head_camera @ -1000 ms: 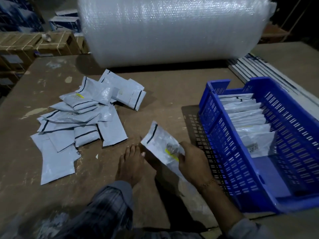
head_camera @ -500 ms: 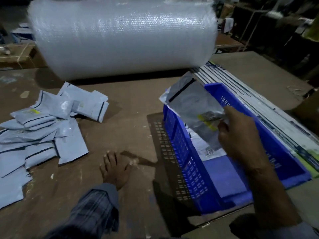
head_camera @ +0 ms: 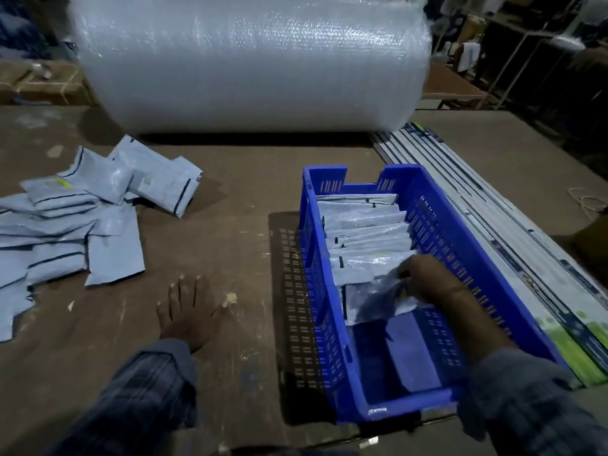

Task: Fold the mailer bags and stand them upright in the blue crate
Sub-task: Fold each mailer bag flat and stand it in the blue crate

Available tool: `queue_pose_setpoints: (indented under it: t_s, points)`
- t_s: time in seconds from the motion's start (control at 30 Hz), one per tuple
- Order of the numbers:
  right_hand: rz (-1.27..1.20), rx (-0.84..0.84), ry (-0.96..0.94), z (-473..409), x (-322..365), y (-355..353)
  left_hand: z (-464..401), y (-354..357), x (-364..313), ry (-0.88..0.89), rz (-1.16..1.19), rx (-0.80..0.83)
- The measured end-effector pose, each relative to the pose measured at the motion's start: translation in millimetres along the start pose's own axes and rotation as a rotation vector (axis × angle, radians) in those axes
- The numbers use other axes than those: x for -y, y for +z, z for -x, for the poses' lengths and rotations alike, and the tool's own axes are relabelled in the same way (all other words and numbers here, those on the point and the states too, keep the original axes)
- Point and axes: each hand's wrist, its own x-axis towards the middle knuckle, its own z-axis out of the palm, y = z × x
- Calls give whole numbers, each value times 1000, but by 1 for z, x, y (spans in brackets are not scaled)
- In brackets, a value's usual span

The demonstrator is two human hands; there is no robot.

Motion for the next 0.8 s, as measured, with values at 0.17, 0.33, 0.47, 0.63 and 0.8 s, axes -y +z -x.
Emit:
queue_pose_setpoints:
  t_s: [0.17,0.33,0.47,0.63,0.8]
  points:
    - [-41,-87,5,-22,-7,21,2,-1,-3,-16,-37,-10]
    - [17,-171,4,-12,6,11,1,1,-3,-6,-61,-37]
    - [78,-163,64,-10,7,9,1,3,-2,-3,-61,-59]
    - [187,-178,100,-6,9,4,2,1,0,9,-60,-41]
    - [236,-191,117,-4,11,2,4,-1,0,16,-45,-17]
